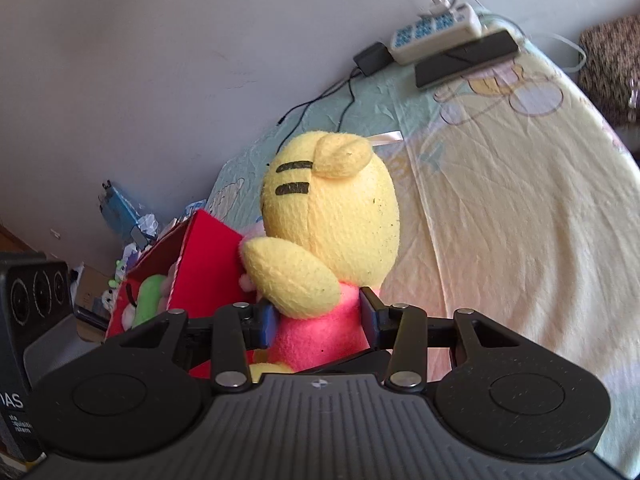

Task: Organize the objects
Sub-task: 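Lift the yellow tiger plush with the right gripper over the red box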

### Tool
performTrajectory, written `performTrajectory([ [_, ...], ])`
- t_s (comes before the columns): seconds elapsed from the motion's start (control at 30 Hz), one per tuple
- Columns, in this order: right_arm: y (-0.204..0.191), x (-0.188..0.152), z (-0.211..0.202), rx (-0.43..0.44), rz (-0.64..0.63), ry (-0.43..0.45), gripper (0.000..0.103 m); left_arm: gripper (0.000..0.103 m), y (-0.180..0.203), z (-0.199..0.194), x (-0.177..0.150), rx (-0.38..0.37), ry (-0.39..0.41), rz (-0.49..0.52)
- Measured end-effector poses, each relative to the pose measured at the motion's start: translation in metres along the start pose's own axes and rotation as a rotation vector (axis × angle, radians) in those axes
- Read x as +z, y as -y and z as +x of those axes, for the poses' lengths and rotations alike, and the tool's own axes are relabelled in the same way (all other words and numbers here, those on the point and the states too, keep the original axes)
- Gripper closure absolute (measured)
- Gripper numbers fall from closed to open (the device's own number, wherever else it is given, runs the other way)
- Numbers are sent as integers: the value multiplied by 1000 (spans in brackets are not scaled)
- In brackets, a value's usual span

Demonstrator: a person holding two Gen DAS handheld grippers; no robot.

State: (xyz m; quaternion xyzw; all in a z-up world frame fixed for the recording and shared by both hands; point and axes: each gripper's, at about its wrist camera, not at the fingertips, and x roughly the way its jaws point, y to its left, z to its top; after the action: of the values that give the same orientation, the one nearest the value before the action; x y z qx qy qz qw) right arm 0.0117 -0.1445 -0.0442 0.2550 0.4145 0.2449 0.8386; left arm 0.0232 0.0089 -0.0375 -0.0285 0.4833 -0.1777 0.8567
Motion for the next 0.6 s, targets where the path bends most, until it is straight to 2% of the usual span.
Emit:
performTrajectory([
  [0.13, -26, -13, -11, -7, -66, 38, 58, 22, -2, -22, -13, -9, 35, 6],
  [0.37, -72, -25, -17, 23, -122, 105, 58, 22, -15, -72, -32, -2, 144, 21],
  [0.6, -125, -29, -2, 45, -211, 161, 58, 22, -52, -119, -40, -11, 225, -13],
])
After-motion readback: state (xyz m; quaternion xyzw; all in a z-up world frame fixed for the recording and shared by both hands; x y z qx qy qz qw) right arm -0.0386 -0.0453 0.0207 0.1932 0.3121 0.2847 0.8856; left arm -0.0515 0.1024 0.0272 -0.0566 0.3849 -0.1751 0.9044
